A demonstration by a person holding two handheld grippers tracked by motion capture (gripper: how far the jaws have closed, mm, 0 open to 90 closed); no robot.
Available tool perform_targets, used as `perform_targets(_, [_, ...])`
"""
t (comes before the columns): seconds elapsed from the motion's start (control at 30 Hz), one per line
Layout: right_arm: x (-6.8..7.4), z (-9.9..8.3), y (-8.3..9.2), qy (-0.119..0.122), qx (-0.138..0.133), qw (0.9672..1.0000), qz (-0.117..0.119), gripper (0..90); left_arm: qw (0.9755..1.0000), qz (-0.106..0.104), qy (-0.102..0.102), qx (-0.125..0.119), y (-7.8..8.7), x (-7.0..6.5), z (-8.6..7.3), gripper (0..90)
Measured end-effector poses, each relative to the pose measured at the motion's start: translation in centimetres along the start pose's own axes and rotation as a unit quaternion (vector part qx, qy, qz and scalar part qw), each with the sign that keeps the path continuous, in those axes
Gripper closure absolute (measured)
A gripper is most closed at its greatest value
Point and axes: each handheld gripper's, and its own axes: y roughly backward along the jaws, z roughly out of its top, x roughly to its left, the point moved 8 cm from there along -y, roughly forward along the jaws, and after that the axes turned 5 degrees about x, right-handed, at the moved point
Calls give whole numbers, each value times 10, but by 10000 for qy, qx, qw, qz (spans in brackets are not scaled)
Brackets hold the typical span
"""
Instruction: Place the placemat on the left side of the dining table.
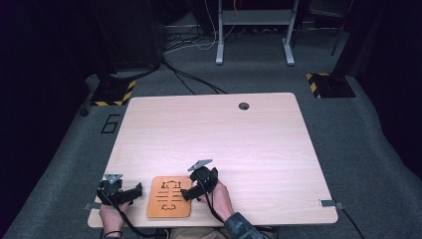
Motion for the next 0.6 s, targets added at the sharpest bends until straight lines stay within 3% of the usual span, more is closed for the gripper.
perform_targets(0.43, [3,-1,-2,67,26,9999,-88,0,10000,0,-2,2,0,0,0,3])
perform_targets(0.6, [4,-1,-2,209,7,9997,-135,0,10000,1,-2,2,0,0,0,3])
